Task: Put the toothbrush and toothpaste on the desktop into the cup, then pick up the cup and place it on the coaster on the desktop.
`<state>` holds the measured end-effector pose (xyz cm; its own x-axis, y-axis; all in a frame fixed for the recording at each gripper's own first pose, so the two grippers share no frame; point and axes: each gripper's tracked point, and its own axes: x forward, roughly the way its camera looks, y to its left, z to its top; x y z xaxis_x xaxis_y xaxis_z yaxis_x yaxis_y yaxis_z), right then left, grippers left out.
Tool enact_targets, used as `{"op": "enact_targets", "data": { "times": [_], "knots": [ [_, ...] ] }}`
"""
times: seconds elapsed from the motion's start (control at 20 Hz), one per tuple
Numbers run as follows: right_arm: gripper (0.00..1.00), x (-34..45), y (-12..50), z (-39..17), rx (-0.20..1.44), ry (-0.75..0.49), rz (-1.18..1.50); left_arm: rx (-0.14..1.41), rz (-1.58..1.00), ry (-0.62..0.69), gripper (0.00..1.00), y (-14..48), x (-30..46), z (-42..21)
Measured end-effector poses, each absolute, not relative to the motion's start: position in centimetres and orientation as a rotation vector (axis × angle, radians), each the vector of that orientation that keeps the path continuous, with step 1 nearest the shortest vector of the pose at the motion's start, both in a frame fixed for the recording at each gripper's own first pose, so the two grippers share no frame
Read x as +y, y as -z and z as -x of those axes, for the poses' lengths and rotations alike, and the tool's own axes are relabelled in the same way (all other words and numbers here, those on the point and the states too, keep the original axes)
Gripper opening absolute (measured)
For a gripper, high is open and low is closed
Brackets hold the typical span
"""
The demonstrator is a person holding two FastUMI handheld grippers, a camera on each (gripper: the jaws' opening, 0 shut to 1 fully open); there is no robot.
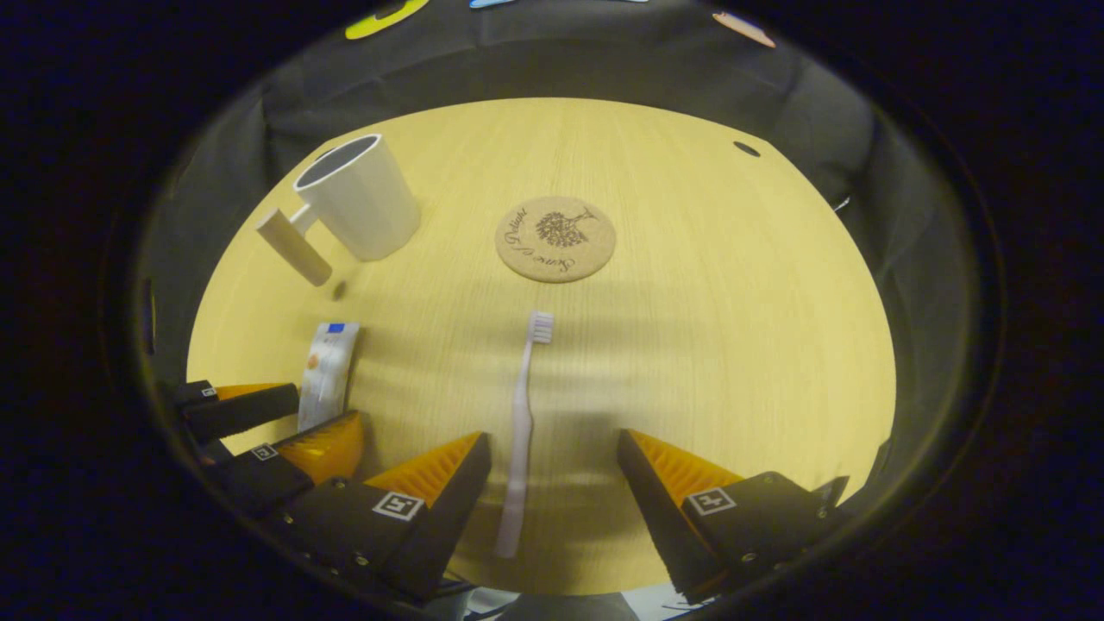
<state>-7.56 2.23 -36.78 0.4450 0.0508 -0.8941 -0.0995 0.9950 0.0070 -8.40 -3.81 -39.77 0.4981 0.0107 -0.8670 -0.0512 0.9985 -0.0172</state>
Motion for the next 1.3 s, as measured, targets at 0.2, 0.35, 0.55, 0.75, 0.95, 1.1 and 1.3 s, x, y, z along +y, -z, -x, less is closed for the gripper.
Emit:
{"op": "enact_targets", "data": {
  "times": [0.2, 0.35, 0.55, 0.75, 0.95, 1.1, 1.3],
  "knots": [
    [0.98, 2.1, 36.7, 8.2, 1.137, -0.098, 0.053, 1.044, 0.048, -0.052, 0.95, 39.8, -3.9, 8.4],
    [0.88, 2.0, 36.7, 8.0, 1.15, -0.099, 0.053, 1.05, 0.043, -0.052, 0.89, 39.6, -3.8, 8.4],
    [0.34, 1.6, 36.6, 8.0, 1.203, -0.078, 0.008, 1.054, 0.052, -0.058, 0.63, 39.7, -3.7, 8.2],
    [0.13, 1.6, 36.5, 8.0, 1.267, -0.061, -0.043, 1.065, 0.059, -0.056, 0.39, 39.5, -3.7, 8.2],
    [0.02, 1.5, 36.6, 7.7, 1.27, -0.097, -0.046, 1.061, 0.099, -0.056, 0.3, 39.3, -3.7, 8.1],
    [0.02, 1.4, 36.6, 7.7, 1.276, -0.093, -0.057, 1.061, 0.163, -0.052, 0.3, 39.0, -3.8, 8.2],
    [0.02, 1.4, 36.6, 7.6, 1.279, -0.098, -0.048, 1.035, 0.211, -0.055, 0.29, 37.0, -3.8, 8.2]
  ]
}}
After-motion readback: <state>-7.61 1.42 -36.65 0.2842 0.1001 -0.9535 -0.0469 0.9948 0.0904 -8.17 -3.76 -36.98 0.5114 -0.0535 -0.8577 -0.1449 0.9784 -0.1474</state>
